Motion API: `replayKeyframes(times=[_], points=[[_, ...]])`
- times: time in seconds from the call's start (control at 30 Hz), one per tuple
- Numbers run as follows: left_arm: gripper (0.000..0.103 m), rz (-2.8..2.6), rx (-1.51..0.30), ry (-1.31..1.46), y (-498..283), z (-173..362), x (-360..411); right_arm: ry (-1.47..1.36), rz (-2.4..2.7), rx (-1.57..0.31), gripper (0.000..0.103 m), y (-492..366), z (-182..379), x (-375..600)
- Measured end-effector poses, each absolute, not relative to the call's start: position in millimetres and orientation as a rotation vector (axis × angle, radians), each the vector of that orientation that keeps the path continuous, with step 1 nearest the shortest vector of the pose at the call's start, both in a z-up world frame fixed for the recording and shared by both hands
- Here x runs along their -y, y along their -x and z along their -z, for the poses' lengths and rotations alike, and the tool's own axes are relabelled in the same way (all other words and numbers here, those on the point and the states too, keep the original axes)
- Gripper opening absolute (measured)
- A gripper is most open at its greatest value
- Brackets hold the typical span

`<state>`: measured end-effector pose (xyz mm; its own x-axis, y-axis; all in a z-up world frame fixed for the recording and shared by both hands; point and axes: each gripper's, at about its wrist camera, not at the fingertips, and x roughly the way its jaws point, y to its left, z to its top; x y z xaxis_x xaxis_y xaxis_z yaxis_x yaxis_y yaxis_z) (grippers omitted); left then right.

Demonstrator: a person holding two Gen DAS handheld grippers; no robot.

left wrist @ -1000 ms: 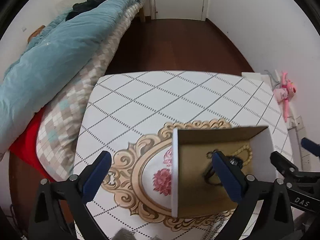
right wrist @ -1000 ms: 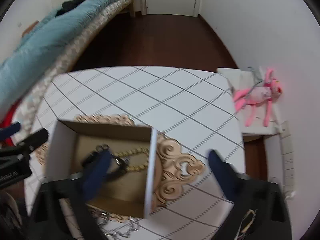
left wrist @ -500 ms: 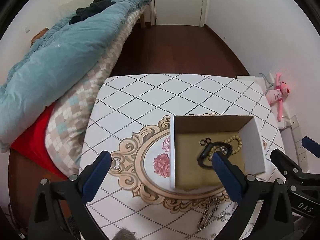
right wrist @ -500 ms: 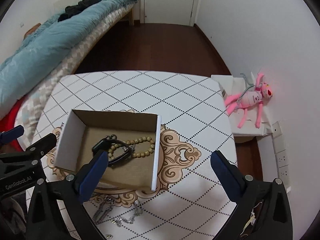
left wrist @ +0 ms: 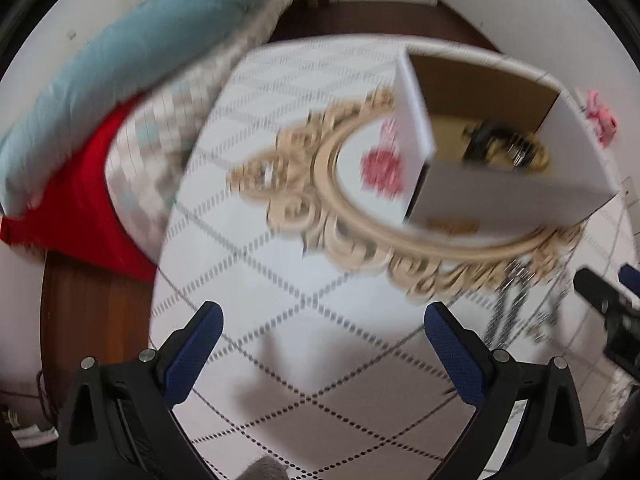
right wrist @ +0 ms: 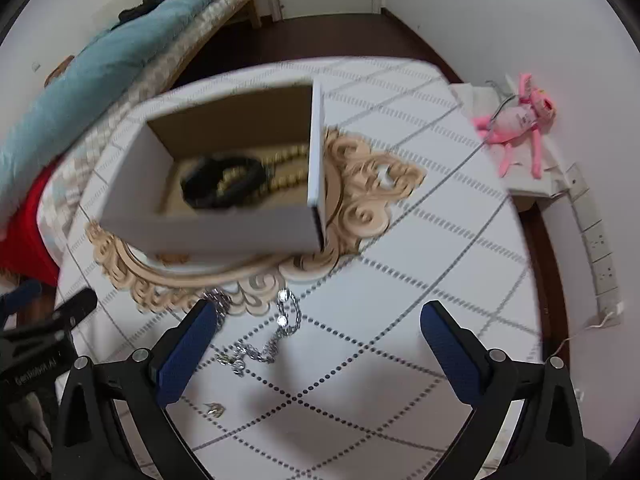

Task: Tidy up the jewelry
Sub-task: 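Grasp a silver chain with the left gripper while the right gripper grasps another silver chain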

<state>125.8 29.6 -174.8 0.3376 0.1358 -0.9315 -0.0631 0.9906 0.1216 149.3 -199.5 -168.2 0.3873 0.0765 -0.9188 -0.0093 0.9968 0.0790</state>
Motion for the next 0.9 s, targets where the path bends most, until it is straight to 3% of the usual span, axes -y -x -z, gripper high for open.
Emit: replayKeyframes(times=[0.17, 0.27, 0.3, 0.63, 0.7, 0.83, 0.9], points=[[0.103, -0.147, -1.251, -0.076, -114.4, 195.6, -34.3, -0.011, -0.075, -1.181, 0.063, -151.6, 197.3, 184.1], [0.103, -0.139, -1.241, -0.093, -113.2, 195.9, -29.6, 0.056, -0.066, -1.123, 0.031, -148.4, 197.5, 175.4], [0.103, -0.134, -1.238, -0.095, -114.2, 194.2, -27.0, 0.061, -0.065, -1.126, 0.004, -148.3, 197.5, 175.4], [0.100, 0.030, -1.194, -0.088, -121.8, 172.3, 23.9, -0.125, -0.003, -1.071, 0.003, -137.5, 167.2, 235.7], [0.087, 0.079, -1.188, -0.109, -125.0, 170.8, 41.3, -0.150, 0.016, -1.061, 0.003, -133.9, 161.4, 249.1], [0.077, 0.154, -1.194, -0.160, -130.4, 176.9, 74.9, -0.178, 0.047, -1.058, 0.003, -127.7, 157.9, 265.8], [0.061, 0.170, -1.203, -0.188, -131.8, 181.7, 87.2, -0.190, 0.058, -1.062, 0.003, -128.0, 161.1, 272.7]])
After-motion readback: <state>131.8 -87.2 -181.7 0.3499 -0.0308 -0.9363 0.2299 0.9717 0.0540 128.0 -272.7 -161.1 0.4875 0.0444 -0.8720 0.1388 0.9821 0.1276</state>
